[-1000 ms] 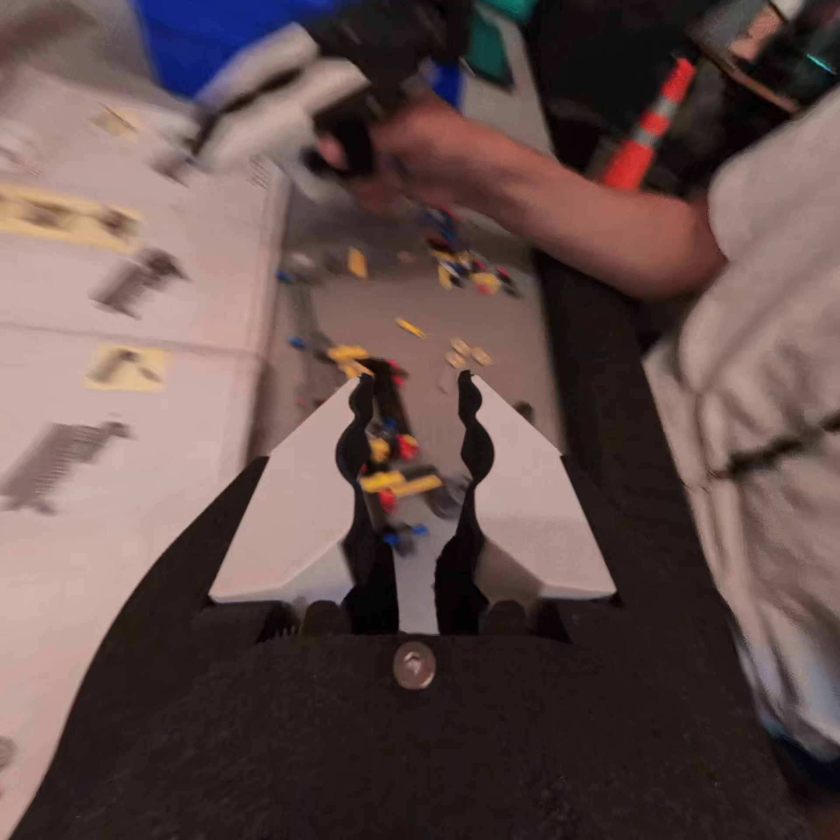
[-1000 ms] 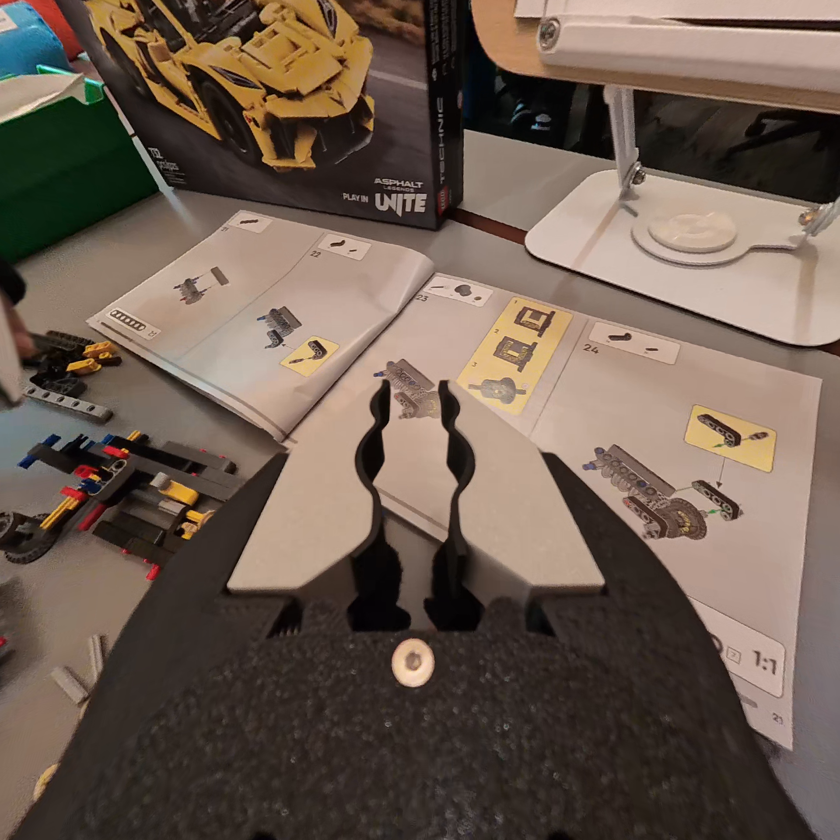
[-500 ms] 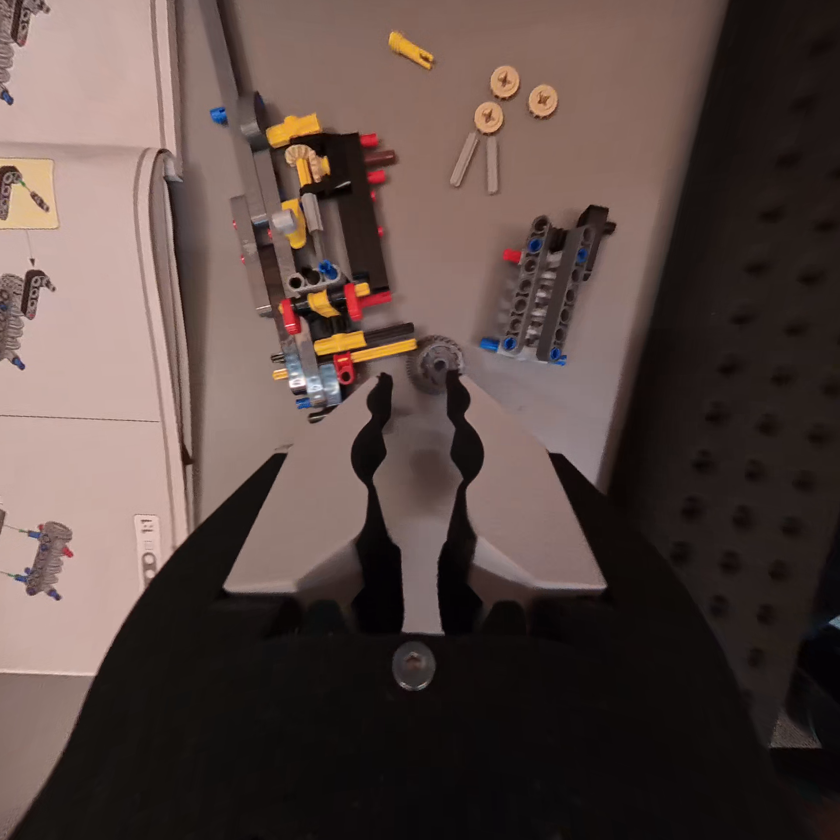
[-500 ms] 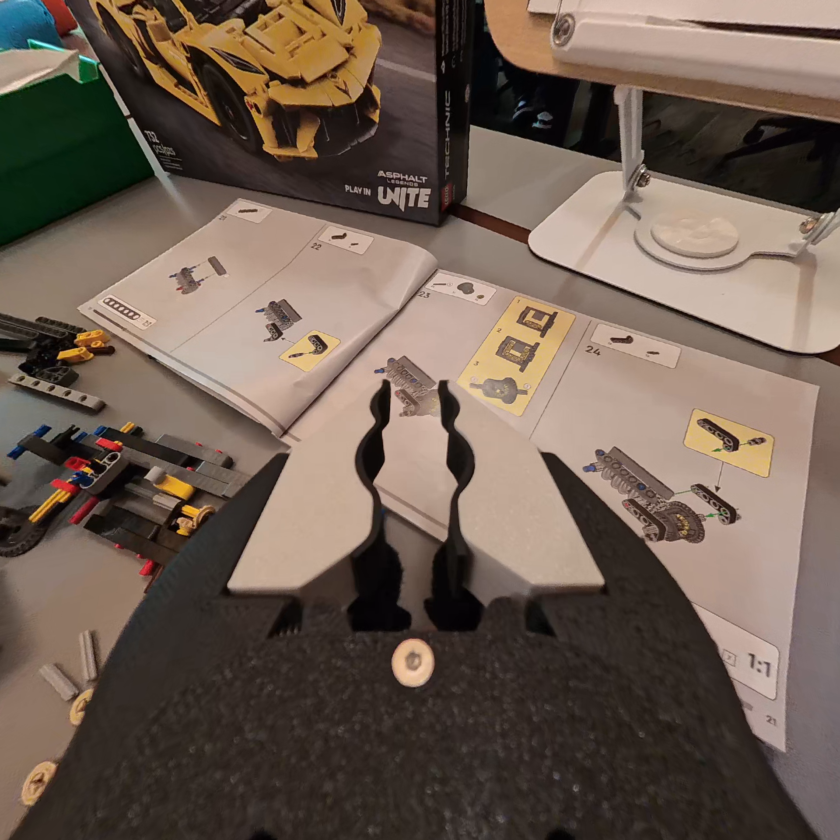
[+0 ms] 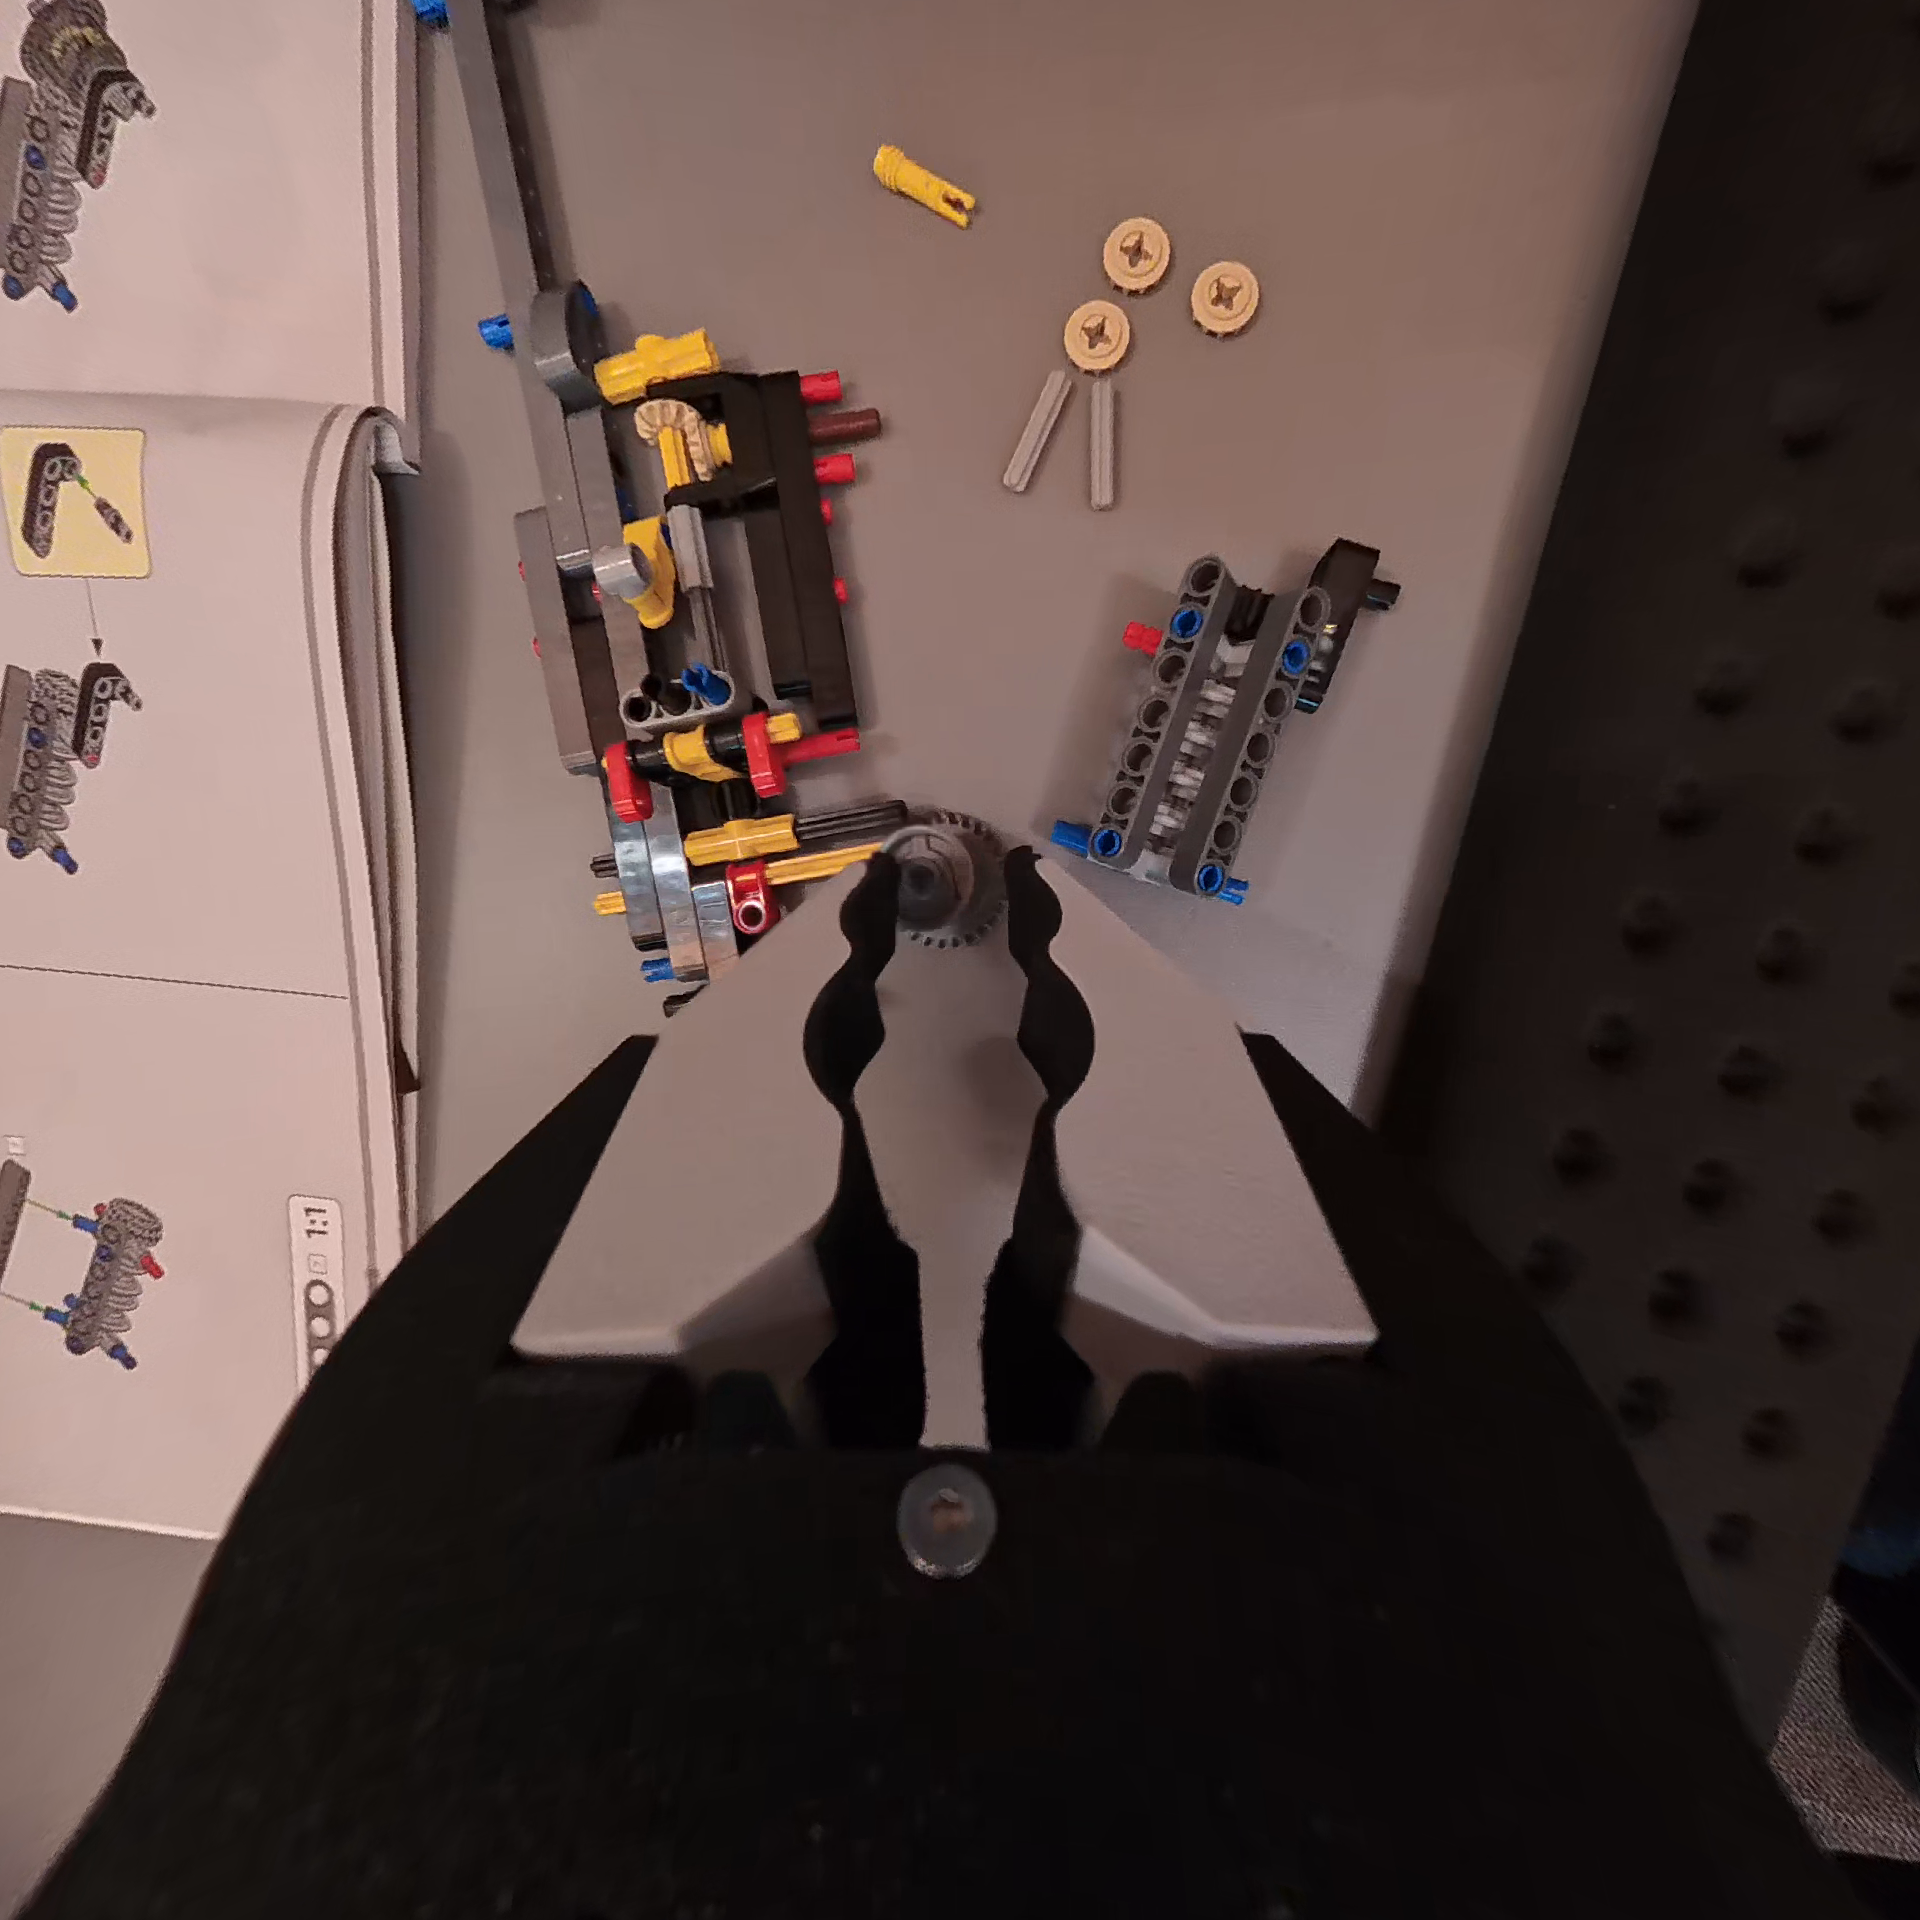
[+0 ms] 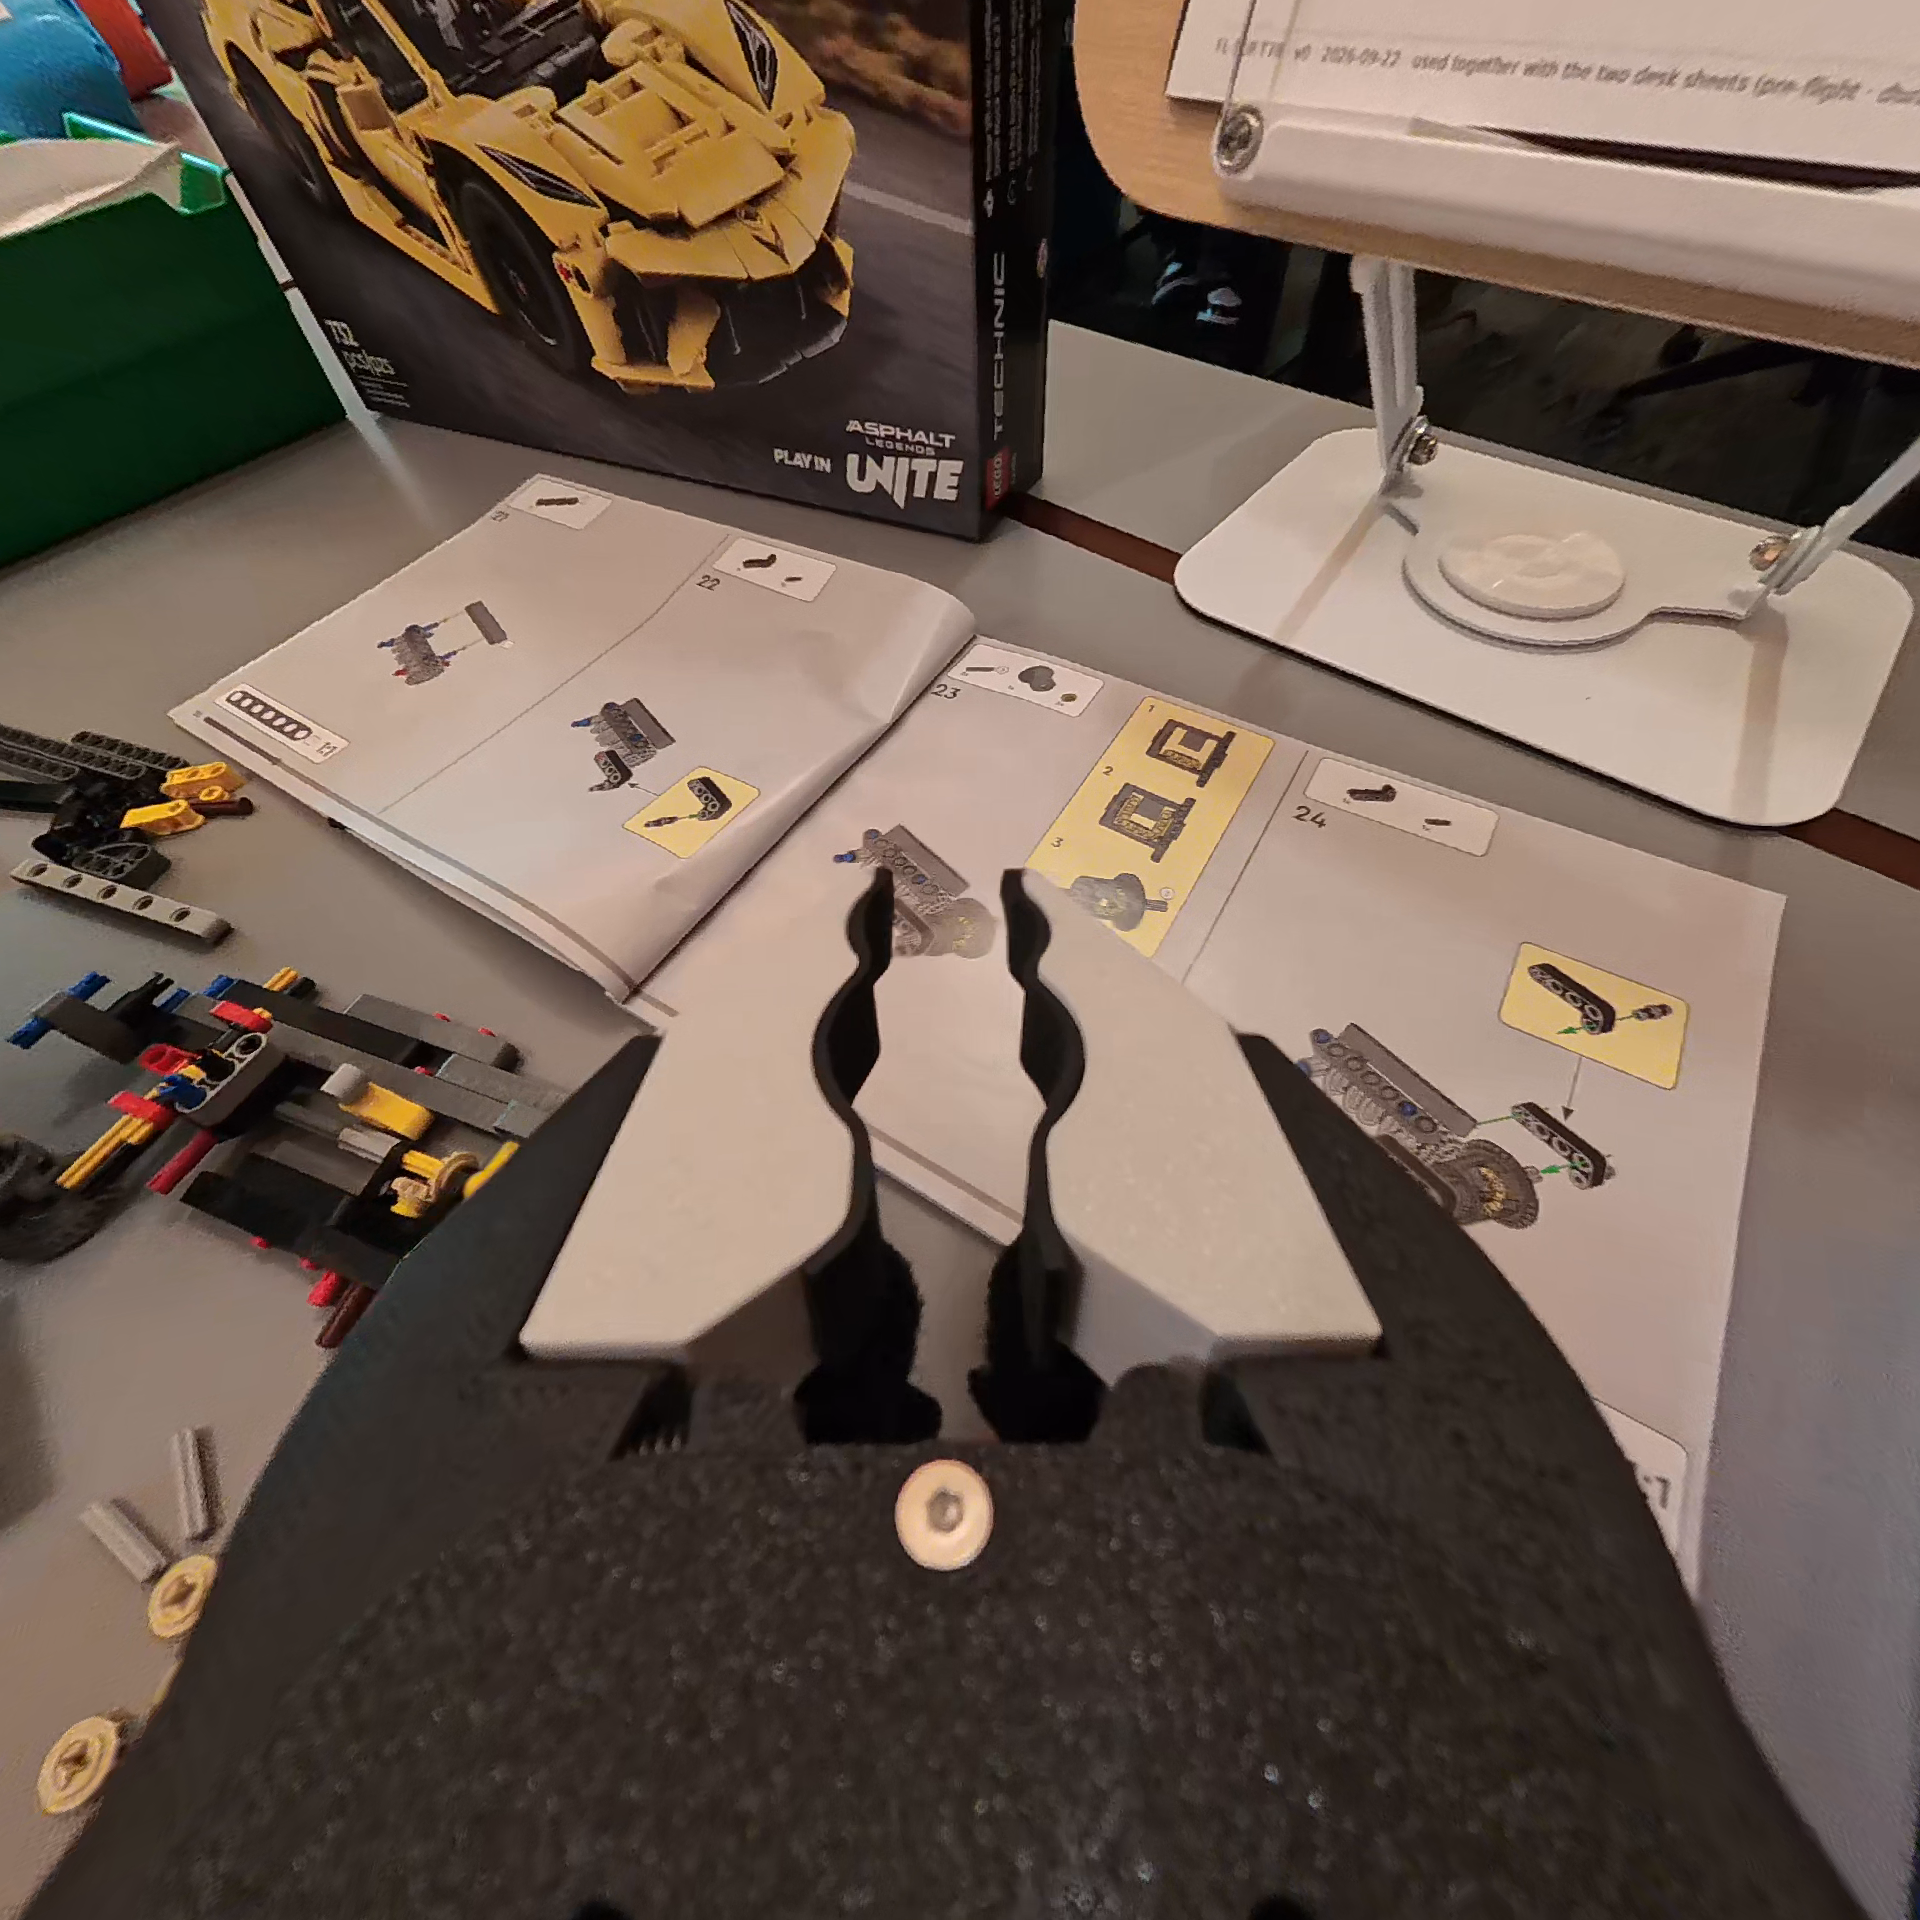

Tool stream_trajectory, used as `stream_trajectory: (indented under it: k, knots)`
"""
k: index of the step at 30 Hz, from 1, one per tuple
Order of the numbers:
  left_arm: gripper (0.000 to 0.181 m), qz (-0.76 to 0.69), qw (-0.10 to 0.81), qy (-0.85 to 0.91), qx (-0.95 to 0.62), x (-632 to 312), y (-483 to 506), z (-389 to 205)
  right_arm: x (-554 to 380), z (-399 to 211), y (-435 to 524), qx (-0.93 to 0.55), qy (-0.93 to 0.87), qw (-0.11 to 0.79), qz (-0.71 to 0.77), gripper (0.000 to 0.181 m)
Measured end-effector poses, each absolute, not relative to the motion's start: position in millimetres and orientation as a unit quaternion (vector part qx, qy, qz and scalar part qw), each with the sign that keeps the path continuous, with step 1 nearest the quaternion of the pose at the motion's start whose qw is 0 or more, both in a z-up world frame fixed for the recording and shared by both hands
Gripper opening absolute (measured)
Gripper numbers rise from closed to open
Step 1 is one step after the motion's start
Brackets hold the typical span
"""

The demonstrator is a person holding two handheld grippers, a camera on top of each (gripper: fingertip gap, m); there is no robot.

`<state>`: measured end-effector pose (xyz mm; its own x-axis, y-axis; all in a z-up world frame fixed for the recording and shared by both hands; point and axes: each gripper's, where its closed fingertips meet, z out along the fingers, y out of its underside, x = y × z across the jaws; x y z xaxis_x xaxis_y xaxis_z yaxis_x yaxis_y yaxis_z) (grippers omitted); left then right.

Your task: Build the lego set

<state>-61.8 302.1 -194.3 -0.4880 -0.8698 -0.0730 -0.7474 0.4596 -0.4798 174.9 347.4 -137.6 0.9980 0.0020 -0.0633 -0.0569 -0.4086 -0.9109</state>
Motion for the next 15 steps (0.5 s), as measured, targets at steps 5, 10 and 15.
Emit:
stream_trajectory:
  k: [5,10,15]
  knots:
    - [0.024,-0.205,0.153,0.839,-0.48,-60,305,-188,181,-136,345,-0.836,0.028,0.548,0.032,0.021]
    - [0.03,-0.197,0.119,0.85,-0.475,-61,306,-198,177,-140,346,-0.84,0.02,0.541,0.031,0.021]
    - [0.019,-0.193,0.13,0.854,-0.466,-58,312,-200,176,-142,347,-0.843,0.018,0.537,0.033,0.021]
